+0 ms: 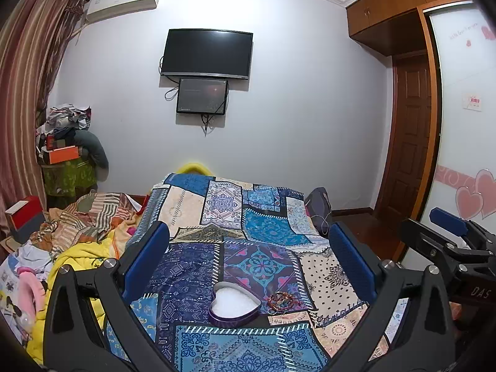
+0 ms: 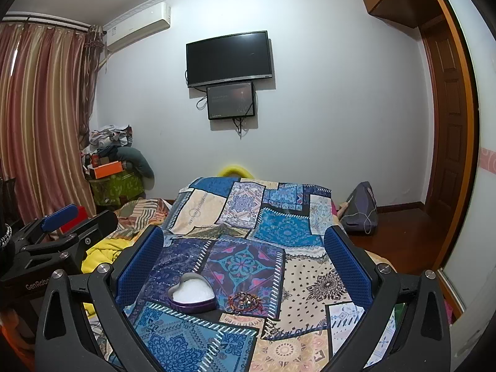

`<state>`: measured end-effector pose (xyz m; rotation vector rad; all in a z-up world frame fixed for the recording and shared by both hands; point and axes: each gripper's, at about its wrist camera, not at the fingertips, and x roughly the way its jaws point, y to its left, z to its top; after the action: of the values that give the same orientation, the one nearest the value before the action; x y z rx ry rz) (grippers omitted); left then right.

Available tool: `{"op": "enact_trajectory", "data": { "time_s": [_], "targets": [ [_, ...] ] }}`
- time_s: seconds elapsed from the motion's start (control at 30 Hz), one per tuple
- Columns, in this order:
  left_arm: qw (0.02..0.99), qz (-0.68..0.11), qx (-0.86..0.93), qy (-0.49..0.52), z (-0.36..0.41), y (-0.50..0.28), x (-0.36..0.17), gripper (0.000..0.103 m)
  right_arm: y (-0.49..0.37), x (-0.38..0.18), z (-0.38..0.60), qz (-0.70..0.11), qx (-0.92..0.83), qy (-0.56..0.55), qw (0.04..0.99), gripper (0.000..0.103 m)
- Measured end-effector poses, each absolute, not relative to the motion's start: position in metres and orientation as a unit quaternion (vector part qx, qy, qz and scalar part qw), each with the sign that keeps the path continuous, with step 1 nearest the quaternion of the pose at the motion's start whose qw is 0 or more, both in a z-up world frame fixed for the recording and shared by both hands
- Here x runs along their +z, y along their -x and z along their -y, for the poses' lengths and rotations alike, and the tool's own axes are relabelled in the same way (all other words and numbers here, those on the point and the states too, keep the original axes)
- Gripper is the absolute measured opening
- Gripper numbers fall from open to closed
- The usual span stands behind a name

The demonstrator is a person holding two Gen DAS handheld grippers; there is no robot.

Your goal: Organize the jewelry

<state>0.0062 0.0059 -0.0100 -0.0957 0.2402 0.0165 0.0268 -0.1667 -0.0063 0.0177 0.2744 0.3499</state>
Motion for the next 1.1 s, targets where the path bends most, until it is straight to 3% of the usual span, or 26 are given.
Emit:
{"op": "enact_trajectory", "data": {
  "time_s": [1.1],
  "targets": [
    [0.990, -0.129, 0.011, 0.048, -0.0089, -0.0090, -0.0122, 0.103, -0.0307, -0.0114, 0.1662, -0.141, 0.171, -0.009, 0.975, 0.103]
  ]
}}
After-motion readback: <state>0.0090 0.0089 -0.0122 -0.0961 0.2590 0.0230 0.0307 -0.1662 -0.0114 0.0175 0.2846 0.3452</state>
